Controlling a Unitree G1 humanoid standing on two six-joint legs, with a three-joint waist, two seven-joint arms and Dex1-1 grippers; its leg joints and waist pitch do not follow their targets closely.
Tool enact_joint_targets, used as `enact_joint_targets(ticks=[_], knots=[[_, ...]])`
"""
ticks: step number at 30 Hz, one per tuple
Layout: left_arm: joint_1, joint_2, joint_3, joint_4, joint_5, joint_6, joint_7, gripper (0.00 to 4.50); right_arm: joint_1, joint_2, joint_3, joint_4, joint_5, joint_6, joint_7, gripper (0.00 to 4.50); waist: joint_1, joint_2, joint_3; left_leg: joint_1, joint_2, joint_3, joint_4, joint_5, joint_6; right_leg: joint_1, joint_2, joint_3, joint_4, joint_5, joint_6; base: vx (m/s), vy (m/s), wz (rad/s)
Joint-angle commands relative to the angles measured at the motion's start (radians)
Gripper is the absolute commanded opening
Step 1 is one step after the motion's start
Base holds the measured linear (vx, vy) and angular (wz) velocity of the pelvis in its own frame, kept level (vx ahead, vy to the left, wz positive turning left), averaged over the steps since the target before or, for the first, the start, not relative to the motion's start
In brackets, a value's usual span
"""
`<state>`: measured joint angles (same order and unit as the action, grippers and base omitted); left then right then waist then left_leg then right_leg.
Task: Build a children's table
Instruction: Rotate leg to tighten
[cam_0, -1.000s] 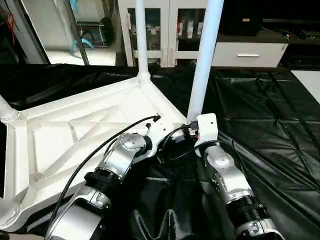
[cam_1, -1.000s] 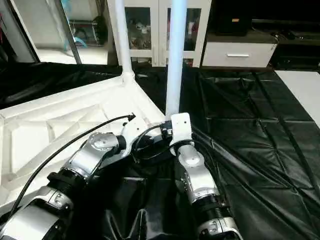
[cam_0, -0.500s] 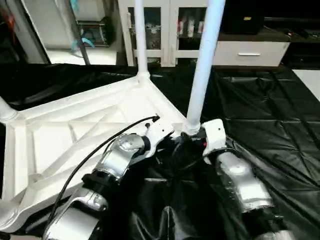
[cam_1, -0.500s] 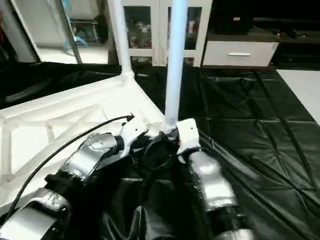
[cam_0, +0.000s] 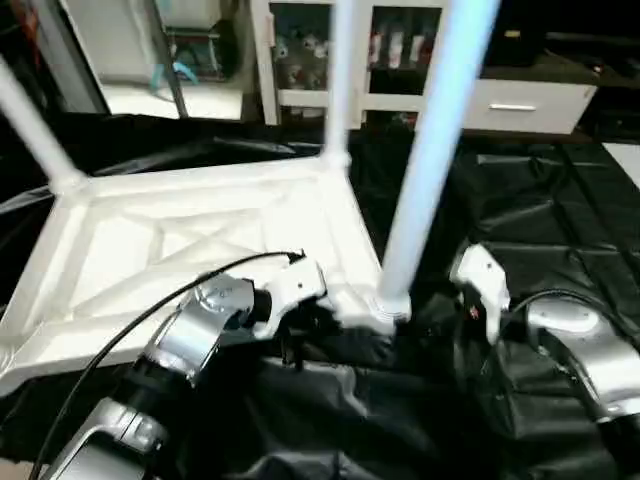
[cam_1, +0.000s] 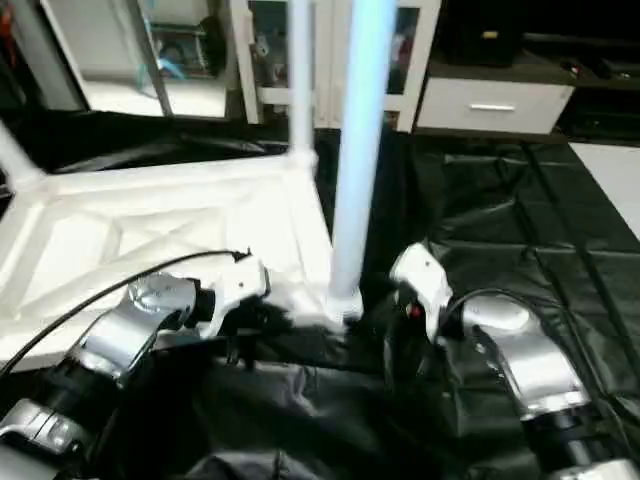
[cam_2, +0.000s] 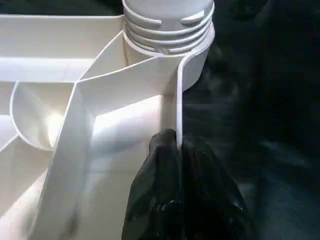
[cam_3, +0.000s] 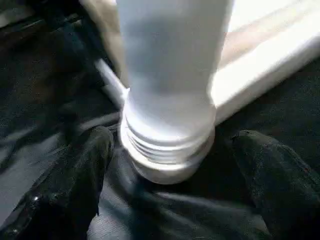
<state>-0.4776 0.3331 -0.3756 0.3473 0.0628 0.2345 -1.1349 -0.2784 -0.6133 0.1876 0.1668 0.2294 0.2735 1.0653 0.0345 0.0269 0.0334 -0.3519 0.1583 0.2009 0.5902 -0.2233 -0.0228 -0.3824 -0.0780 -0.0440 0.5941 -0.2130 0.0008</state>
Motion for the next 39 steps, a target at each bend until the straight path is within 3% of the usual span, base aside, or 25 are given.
enact_joint_targets(ticks=[1, 6, 11, 12, 16, 22, 28, 30, 32, 35, 39], knots=[[0.048, 0.009, -0.094, 0.022, 0.016, 0.044, -0.063, 0.0, -0.018, -0.022, 0.024, -0.012, -0.002, -0.007, 0.057, 4.15, 0.0, -0.018, -0.042, 0.006, 0.086, -0.032, -0.065, -0.093, 0.128, 0.036, -0.081, 0.048, -0.056, -0.029, -0.311, 0.0, 0.0, 0.0], [0.054, 0.01, -0.096, -0.006, 0.013, 0.063, -0.063, 0.0, -0.057, 0.0, 0.054, 0.04, -0.03, -0.03, 0.081, 4.15, 0.001, -0.026, -0.041, 0.004, 0.084, -0.033, -0.065, -0.107, 0.11, 0.037, -0.083, 0.048, -0.057, -0.078, -0.306, 0.0, 0.0, 0.0], [0.061, 0.015, -0.095, -0.023, 0.011, 0.074, -0.064, 0.0, -0.085, 0.029, 0.056, 0.071, -0.026, -0.037, 0.077, 4.15, 0.003, -0.027, -0.045, 0.004, 0.082, -0.033, -0.06, -0.052, 0.126, 0.04, -0.081, 0.047, -0.046, -0.001, -0.316, 0.0, 0.0, 0.0], [0.062, 0.016, -0.095, -0.026, 0.011, 0.075, -0.064, 0.0, -0.087, 0.031, 0.057, 0.073, -0.024, -0.036, 0.08, 3.89, 0.003, -0.027, -0.045, 0.003, 0.082, -0.032, -0.059, -0.047, 0.13, 0.04, -0.081, 0.047, -0.046, 0.004, -0.317, 0.0, 0.0, 0.0], [0.065, 0.023, -0.095, -0.035, 0.01, 0.083, -0.064, 0.0, -0.095, 0.035, 0.059, 0.085, -0.019, -0.036, 0.095, 3.69, 0.005, -0.027, -0.046, 0.003, 0.081, -0.032, -0.058, -0.04, 0.139, 0.041, -0.08, 0.046, -0.045, 0.007, -0.318, 0.0, 0.0, 0.0], [0.069, 0.031, -0.097, -0.043, 0.011, 0.092, -0.062, 0.0, -0.104, 0.041, 0.062, 0.109, -0.028, -0.05, 0.116, 3.03, 0.003, -0.027, -0.046, 0.003, 0.081, -0.032, -0.057, -0.051, 0.134, 0.042, -0.079, 0.045, -0.045, -0.007, -0.319, 0.0, 0.0, 0.0], [0.067, 0.027, -0.095, -0.035, 0.013, 0.104, -0.052, 0.0, -0.104, 0.06, 0.053, 0.124, -0.036, -0.057, 0.086, 2.74, 0.003, -0.025, -0.047, 0.003, 0.08, -0.032, -0.055, -0.042, 0.136, 0.042, -0.078, 0.045, -0.042, 0.011, -0.324, 0.0, 0.0, 0.0], [0.057, 0.009, -0.08, -0.013, 0.012, 0.113, -0.02, 0.0, -0.119, 0.097, 0.033, 0.17, -0.064, -0.07, -0.008, 2.73, 0.001, -0.025, -0.045, 0.004, 0.079, -0.032, -0.057, -0.065, 0.128, 0.04, -0.078, 0.045, -0.047, -0.02, -0.322, 0.0, 0.0, 0.0], [0.047, -0.011, -0.064, 0.009, 0.011, 0.117, 0.014, 0.0, -0.136, 0.13, 0.014, 0.218, -0.09, -0.073, -0.101, 2.72, -0.012, -0.025, -0.035, 0.0, 0.076, -0.035, -0.067, -0.149, 0.079, 0.037, -0.077, 0.043, -0.061, -0.161, -0.302, -0.026, -0.002, -0.02], [0.007, -0.066, -0.014, 0.093, 0.019, 0.097, 0.131, 0.0, -0.143, 0.188, -0.016, 0.279, -0.11, -0.066, -0.241, 2.72, -0.027, -0.026, -0.03, 0.007, 0.074, -0.04, -0.07, -0.253, 0.017, 0.029, -0.077, 0.046, -0.079, -0.335, -0.25, -0.057, 0.001, -0.02], [-0.062, -0.136, 0.053, 0.206, 0.023, 0.073, 0.298, 0.0, -0.142, 0.277, -0.056, 0.33, -0.145, -0.061, -0.469, 2.7, -0.036, -0.025, -0.031, 0.01, 0.07, -0.045, -0.073, -0.294, -0.006, 0.022, -0.076, 0.045, -0.091, -0.42, -0.201, 0.0, 0.0, 0.0]])
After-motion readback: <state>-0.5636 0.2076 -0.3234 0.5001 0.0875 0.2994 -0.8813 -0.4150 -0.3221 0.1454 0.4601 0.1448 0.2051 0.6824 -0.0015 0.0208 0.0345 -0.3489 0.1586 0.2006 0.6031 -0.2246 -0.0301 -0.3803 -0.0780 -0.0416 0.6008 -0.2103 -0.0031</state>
